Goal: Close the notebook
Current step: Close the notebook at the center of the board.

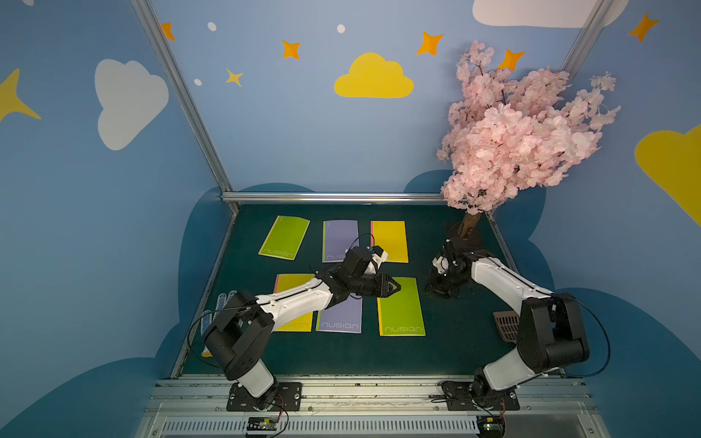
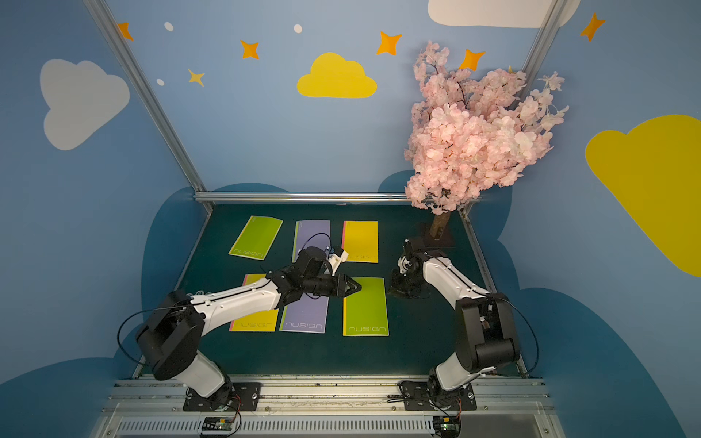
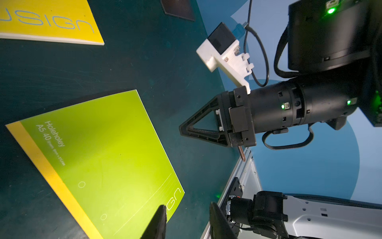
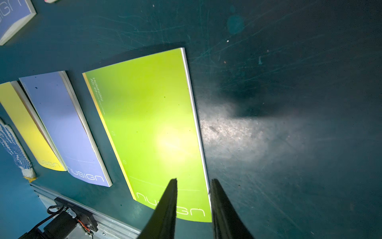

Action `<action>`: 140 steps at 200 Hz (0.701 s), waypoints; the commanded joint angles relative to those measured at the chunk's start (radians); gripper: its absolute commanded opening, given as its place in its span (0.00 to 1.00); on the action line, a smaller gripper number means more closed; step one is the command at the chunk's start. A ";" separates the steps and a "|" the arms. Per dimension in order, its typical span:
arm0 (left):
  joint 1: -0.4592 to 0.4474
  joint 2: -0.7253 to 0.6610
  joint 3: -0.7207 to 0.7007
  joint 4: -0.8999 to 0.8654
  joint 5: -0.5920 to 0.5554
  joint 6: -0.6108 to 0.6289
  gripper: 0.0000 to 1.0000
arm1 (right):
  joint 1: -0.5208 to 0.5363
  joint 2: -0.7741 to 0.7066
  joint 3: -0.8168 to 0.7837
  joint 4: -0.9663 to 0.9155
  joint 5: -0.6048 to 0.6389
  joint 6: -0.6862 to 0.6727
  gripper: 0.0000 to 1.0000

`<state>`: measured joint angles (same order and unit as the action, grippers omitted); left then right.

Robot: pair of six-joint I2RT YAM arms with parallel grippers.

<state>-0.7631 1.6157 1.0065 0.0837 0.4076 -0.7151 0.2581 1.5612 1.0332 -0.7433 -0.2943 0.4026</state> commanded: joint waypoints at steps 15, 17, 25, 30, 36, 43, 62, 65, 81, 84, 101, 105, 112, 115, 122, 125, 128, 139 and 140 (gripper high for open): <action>0.009 -0.048 -0.034 -0.029 -0.031 0.023 0.38 | 0.029 -0.029 0.024 -0.004 -0.005 -0.012 0.31; 0.010 -0.048 -0.035 -0.029 -0.033 0.022 0.38 | 0.032 -0.028 0.024 -0.002 -0.006 -0.012 0.31; 0.012 -0.048 -0.041 -0.027 -0.035 0.020 0.38 | 0.044 -0.025 0.024 0.006 -0.010 -0.010 0.31; 0.013 -0.051 -0.044 -0.027 -0.036 0.019 0.38 | 0.054 -0.023 0.024 0.012 -0.011 -0.009 0.31; 0.013 -0.050 -0.047 -0.029 -0.037 0.019 0.38 | 0.065 -0.021 0.024 0.020 -0.012 -0.006 0.31; 0.017 -0.053 -0.050 -0.031 -0.040 0.019 0.38 | 0.079 -0.016 0.024 0.026 -0.012 -0.002 0.31; 0.024 -0.061 -0.064 -0.036 -0.052 0.017 0.38 | 0.114 0.001 0.031 0.043 -0.011 0.011 0.30; 0.025 -0.061 -0.067 -0.038 -0.055 0.017 0.38 | 0.118 0.005 0.030 0.046 -0.011 0.011 0.30; 0.035 -0.073 -0.076 -0.053 -0.068 0.015 0.38 | 0.140 0.022 0.036 0.062 -0.018 0.021 0.30; 0.037 -0.074 -0.078 -0.057 -0.069 0.017 0.38 | 0.144 0.028 0.036 0.063 -0.019 0.021 0.30; 0.051 -0.087 -0.085 -0.083 -0.088 0.019 0.38 | 0.159 0.050 0.045 0.073 -0.024 0.023 0.28; 0.055 -0.091 -0.088 -0.086 -0.088 0.021 0.38 | 0.163 0.056 0.046 0.076 -0.025 0.023 0.26; 0.063 -0.098 -0.092 -0.095 -0.092 0.024 0.38 | 0.168 0.064 0.049 0.081 -0.030 0.024 0.25; 0.067 -0.102 -0.093 -0.103 -0.096 0.025 0.38 | 0.170 0.069 0.049 0.084 -0.033 0.024 0.25; 0.078 -0.109 -0.098 -0.119 -0.103 0.027 0.38 | 0.176 0.080 0.054 0.087 -0.036 0.023 0.24; 0.083 -0.113 -0.100 -0.126 -0.106 0.029 0.38 | 0.179 0.084 0.055 0.088 -0.037 0.024 0.23; 0.090 -0.116 -0.101 -0.134 -0.107 0.029 0.38 | 0.181 0.089 0.055 0.090 -0.038 0.024 0.22; 0.115 -0.132 -0.114 -0.151 -0.107 0.031 0.38 | 0.192 0.105 0.060 0.094 -0.040 0.025 0.20; 0.117 -0.132 -0.116 -0.151 -0.108 0.031 0.38 | 0.193 0.106 0.060 0.095 -0.041 0.025 0.20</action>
<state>-0.6891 1.5272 0.9173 -0.0006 0.3237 -0.7040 0.4324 1.6348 1.0649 -0.6662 -0.3187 0.4217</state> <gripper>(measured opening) 0.383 0.214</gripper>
